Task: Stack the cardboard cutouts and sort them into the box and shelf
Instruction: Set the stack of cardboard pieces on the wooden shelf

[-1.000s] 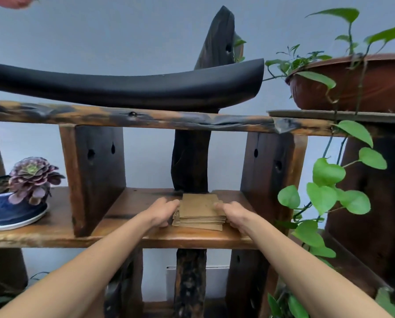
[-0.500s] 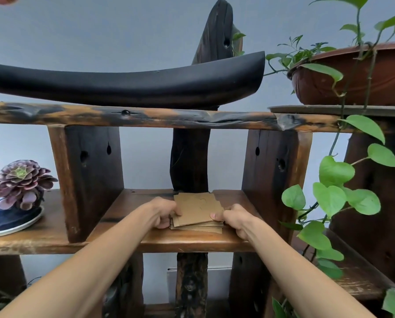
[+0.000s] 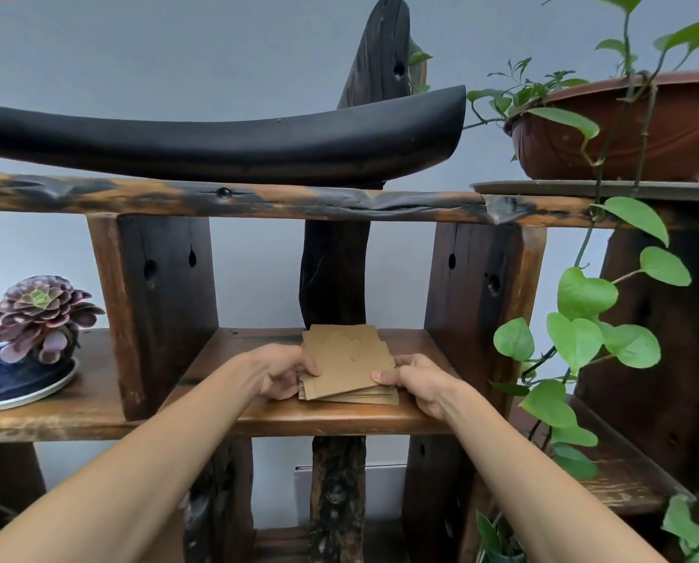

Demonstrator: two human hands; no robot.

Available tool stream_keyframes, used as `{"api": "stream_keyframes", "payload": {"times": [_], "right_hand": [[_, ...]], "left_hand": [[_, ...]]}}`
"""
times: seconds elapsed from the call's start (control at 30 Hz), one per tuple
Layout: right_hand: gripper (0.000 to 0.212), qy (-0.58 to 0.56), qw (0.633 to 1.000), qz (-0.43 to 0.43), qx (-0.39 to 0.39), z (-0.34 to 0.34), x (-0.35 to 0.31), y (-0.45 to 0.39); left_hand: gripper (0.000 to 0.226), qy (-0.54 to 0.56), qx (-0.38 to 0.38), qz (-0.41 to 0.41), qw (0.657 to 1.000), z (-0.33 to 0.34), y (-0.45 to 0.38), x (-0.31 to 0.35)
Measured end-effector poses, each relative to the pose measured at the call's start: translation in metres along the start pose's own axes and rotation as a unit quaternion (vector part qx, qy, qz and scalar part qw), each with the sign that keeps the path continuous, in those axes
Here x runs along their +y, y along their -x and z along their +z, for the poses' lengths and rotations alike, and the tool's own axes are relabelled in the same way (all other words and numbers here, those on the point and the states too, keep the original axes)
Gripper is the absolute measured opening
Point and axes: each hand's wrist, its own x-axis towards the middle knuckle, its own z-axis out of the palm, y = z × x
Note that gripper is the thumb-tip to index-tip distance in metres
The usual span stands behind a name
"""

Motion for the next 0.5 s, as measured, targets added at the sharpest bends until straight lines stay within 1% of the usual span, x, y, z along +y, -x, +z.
{"api": "stream_keyframes", "payload": {"times": [0.07, 0.1, 0.13, 0.23, 0.33, 0.43, 0.5], "right_hand": [[0.073, -0.025, 0.999, -0.026, -0.004, -0.001, 0.006, 0.006], [0.082, -0.031, 0.999, -0.041, 0.005, -0.001, 0.009, 0.009], [0.086, -0.032, 0.998, -0.058, 0.019, 0.001, 0.012, 0.012], [0.084, -0.01, 0.991, -0.111, 0.08, 0.009, 0.014, 0.022], [0.078, 0.03, 0.977, -0.161, 0.137, 0.016, 0.017, 0.032], [0.077, 0.02, 0.97, -0.196, 0.142, 0.02, 0.022, 0.04], [0.081, 0.055, 0.968, -0.2, 0.145, 0.024, 0.024, 0.044]], "left_hand": [[0.037, -0.027, 0.0, 0.036, 0.999, 0.001, 0.003, -0.003], [0.039, -0.037, -0.007, 0.058, 0.998, 0.001, 0.004, -0.004], [0.042, -0.042, -0.013, 0.075, 0.996, 0.002, 0.005, -0.005], [0.047, -0.065, -0.013, 0.125, 0.99, 0.007, 0.012, -0.007], [0.054, -0.156, 0.025, 0.191, 0.969, 0.011, 0.018, -0.012], [0.055, -0.243, 0.06, 0.258, 0.933, 0.013, 0.022, -0.016], [0.055, -0.27, 0.074, 0.288, 0.916, 0.015, 0.027, -0.018]]}}
